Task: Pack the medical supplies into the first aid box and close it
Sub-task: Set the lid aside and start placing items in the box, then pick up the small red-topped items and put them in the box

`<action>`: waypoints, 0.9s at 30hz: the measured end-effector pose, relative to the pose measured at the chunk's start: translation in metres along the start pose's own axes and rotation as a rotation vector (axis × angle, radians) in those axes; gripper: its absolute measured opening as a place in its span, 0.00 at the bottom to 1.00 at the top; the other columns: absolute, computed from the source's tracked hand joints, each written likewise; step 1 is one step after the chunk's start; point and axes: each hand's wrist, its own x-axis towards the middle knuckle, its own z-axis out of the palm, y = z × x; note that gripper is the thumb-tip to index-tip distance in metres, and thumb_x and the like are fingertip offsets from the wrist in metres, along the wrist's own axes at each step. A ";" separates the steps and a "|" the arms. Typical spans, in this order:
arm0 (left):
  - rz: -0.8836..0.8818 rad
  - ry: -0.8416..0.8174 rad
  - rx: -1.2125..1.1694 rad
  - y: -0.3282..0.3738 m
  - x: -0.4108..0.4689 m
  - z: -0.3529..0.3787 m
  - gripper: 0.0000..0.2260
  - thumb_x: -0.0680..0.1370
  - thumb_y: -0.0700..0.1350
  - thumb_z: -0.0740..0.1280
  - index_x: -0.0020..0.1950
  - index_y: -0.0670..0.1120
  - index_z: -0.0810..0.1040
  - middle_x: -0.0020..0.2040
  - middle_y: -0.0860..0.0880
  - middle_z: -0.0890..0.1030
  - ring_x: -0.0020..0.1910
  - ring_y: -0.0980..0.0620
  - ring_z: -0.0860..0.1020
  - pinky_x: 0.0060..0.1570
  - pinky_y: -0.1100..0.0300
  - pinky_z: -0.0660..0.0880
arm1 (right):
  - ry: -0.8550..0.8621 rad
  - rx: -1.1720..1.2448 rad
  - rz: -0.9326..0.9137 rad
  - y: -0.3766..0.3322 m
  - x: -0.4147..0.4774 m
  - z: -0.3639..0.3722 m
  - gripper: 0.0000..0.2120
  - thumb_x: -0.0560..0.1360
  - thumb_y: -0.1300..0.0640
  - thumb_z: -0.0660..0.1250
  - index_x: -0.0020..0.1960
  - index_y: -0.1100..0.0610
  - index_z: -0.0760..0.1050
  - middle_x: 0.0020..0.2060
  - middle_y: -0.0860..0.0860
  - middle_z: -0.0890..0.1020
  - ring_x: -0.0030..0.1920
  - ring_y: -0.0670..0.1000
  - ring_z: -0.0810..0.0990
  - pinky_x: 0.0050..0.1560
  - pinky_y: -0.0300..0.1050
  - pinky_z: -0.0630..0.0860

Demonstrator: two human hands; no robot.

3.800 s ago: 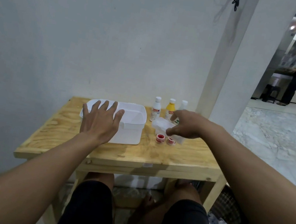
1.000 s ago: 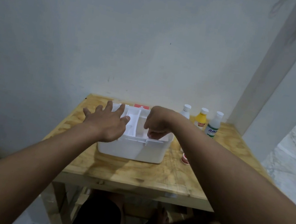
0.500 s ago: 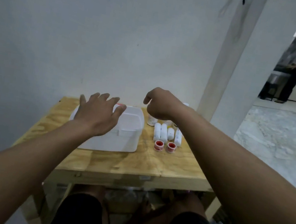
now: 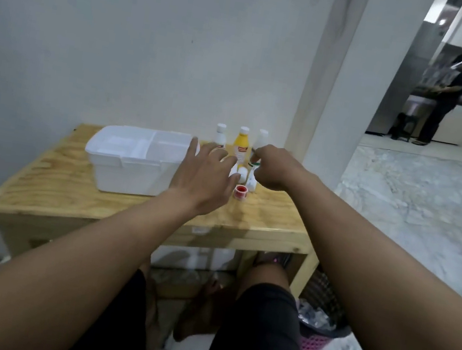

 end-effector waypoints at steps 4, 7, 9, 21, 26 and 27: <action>0.034 0.017 -0.007 0.013 -0.010 0.018 0.16 0.80 0.50 0.59 0.60 0.43 0.80 0.58 0.44 0.83 0.59 0.41 0.77 0.62 0.48 0.69 | -0.010 -0.034 -0.053 0.010 -0.004 0.011 0.20 0.78 0.63 0.62 0.69 0.57 0.74 0.64 0.56 0.78 0.62 0.57 0.77 0.55 0.46 0.73; -0.033 -0.030 -0.043 0.021 -0.014 0.031 0.14 0.80 0.48 0.60 0.61 0.43 0.79 0.58 0.43 0.82 0.58 0.41 0.77 0.58 0.50 0.71 | -0.026 -0.040 -0.076 0.015 -0.002 0.019 0.21 0.78 0.61 0.64 0.71 0.56 0.72 0.65 0.57 0.77 0.64 0.57 0.76 0.56 0.46 0.73; -0.091 -0.063 -0.052 0.025 -0.014 0.038 0.15 0.81 0.48 0.60 0.63 0.43 0.77 0.61 0.44 0.81 0.59 0.42 0.76 0.56 0.50 0.71 | -0.035 -0.047 -0.103 0.016 -0.001 0.025 0.20 0.79 0.60 0.64 0.71 0.55 0.73 0.66 0.56 0.77 0.64 0.57 0.76 0.57 0.46 0.73; -0.284 -0.092 -0.024 0.028 -0.009 0.064 0.15 0.82 0.52 0.59 0.66 0.49 0.76 0.62 0.47 0.80 0.60 0.43 0.75 0.55 0.50 0.70 | -0.077 -0.057 -0.165 0.021 0.011 0.056 0.14 0.79 0.51 0.66 0.59 0.58 0.79 0.53 0.53 0.81 0.49 0.52 0.77 0.43 0.42 0.68; -0.319 -0.088 -0.071 0.028 -0.005 0.060 0.13 0.82 0.53 0.61 0.62 0.48 0.76 0.57 0.46 0.83 0.57 0.42 0.76 0.51 0.51 0.69 | -0.057 -0.051 -0.192 0.022 0.013 0.056 0.13 0.78 0.52 0.69 0.59 0.58 0.80 0.55 0.54 0.80 0.55 0.54 0.78 0.47 0.45 0.72; -0.332 -0.087 -0.085 0.028 -0.004 0.060 0.13 0.82 0.53 0.62 0.63 0.49 0.76 0.56 0.46 0.83 0.56 0.42 0.77 0.50 0.51 0.68 | -0.052 -0.038 -0.190 0.024 0.014 0.057 0.13 0.77 0.52 0.69 0.58 0.58 0.79 0.55 0.53 0.80 0.55 0.54 0.78 0.47 0.45 0.73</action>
